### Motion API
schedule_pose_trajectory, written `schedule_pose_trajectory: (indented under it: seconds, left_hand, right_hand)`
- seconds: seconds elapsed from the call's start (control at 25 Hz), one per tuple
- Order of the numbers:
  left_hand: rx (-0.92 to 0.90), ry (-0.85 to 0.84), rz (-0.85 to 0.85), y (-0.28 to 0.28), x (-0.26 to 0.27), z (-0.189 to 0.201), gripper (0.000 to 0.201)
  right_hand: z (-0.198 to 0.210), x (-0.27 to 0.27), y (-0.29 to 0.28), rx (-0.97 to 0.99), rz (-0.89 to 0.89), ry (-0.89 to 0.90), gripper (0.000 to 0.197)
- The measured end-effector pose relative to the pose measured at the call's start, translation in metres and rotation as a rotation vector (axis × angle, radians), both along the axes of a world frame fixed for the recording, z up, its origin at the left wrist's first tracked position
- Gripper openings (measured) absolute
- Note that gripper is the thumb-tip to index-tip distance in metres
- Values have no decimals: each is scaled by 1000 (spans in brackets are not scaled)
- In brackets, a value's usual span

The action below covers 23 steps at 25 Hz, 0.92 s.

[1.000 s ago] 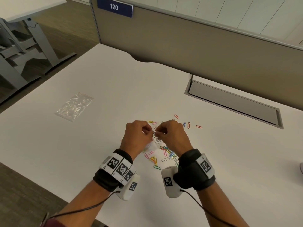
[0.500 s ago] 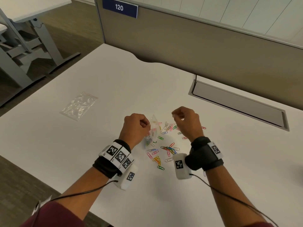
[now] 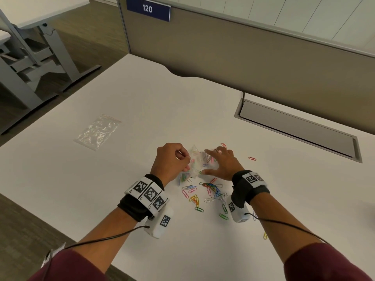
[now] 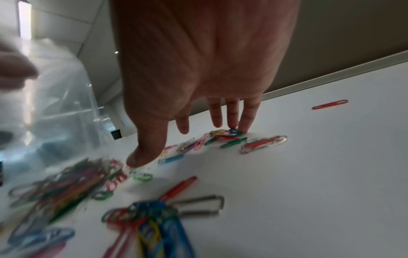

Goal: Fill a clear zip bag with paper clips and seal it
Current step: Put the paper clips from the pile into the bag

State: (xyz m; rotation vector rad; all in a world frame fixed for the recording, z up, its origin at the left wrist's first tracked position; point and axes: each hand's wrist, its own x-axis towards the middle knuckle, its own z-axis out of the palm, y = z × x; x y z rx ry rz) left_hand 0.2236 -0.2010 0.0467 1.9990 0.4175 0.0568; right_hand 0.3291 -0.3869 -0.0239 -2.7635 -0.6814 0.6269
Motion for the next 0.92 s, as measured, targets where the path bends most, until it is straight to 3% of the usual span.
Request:
schedule_pose_trajectory:
  seconds: [0.08,0.24,0.44,0.56,0.64,0.72,0.8,0.92]
  left_hand:
    - [-11,15,-5,-4,1,0,2]
    - [-14,34,-25,-10,4,1,3]
    - [-17,46,-49,-17,6,-4,3]
    - [-25,64,-49,-24,7,-7,3]
    - [-34,78,-50,-28,9,-9,4]
    - [-31,86,-56,-31,10,-11,4]
    - [-18,91,-60,-35,11,-12,4]
    - [-6,97,-57,-38,12,-11,7]
  right_hand:
    - [-8,-6,3,-27,62,-63,68]
    - [-19,-13,2,191,4,-186,23]
    - [-20,-15,-6,137,15,-220,16]
    - [-13,-15,-14,339,-258,-99,17]
    - [-4,-18,-20,564,-486,15,11]
    - [13,-26,-22,811,-602,152,10]
    - [34,-33,-20,998,-586,291,13]
    - [55,-38,-13,947,-462,389,14]
